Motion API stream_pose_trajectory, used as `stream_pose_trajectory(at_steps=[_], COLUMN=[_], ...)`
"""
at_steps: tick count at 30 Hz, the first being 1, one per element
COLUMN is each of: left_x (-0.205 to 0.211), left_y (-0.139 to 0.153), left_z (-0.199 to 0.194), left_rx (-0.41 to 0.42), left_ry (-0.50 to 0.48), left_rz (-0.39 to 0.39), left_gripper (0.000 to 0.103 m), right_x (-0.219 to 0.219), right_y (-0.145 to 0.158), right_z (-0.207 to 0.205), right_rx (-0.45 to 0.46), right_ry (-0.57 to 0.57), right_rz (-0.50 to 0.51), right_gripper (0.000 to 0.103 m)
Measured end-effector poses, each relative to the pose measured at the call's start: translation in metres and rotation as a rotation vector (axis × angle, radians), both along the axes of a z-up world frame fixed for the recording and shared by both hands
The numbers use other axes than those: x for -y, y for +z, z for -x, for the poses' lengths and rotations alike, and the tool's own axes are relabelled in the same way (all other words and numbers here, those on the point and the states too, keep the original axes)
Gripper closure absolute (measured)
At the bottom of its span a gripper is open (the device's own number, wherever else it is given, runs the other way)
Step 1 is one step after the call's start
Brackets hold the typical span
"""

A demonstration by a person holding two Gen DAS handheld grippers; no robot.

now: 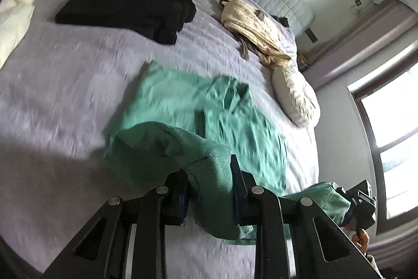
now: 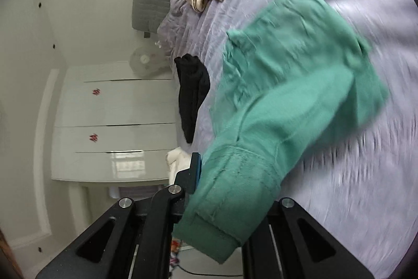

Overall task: Fold large clothes
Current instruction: 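Lift the hem with both tools and fold it toward the collar, then release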

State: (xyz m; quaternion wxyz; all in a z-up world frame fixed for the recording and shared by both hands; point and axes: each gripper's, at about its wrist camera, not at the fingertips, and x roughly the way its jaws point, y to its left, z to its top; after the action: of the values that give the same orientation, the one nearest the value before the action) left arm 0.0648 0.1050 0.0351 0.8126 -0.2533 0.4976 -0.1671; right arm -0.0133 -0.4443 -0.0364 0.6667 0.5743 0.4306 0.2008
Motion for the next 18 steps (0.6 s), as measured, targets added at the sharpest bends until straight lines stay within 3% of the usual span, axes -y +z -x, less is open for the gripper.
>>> stream_pose_trajectory(at_steps=[4, 9, 15, 16, 18], left_x=[0.009, 0.018, 0.035, 0.037, 0.035], left_y=[-0.015, -0.057, -0.108, -0.114, -0.118], left_z=[-0.065, -0.144, -0.196, -0.201, -0.207], left_rx=[0.005, -0.044, -0.114, -0.13, -0.143], left_ry=[-0.037, -0.056, -0.086, -0.079, -0.039], left_rz=[-0.028, -0.049, -0.119, -0.132, -0.171], left_gripper=[0.075, 0.075, 0.075, 0.073, 0.058], right_x=[0.011, 0.015, 0.013, 0.013, 0.013], right_y=[-0.008, -0.038, -0.069, -0.076, -0.088], right_z=[-0.051, -0.111, -0.164, -0.171, -0.183], right_rx=[-0.014, -0.085, -0.148, -0.169, -0.208], right_ry=[-0.012, -0.077, -0.084, -0.082, -0.08], right_rz=[0.046, 0.104, 0.183, 0.191, 0.201], right_gripper=[0.093, 0.093, 0.093, 0.093, 0.091])
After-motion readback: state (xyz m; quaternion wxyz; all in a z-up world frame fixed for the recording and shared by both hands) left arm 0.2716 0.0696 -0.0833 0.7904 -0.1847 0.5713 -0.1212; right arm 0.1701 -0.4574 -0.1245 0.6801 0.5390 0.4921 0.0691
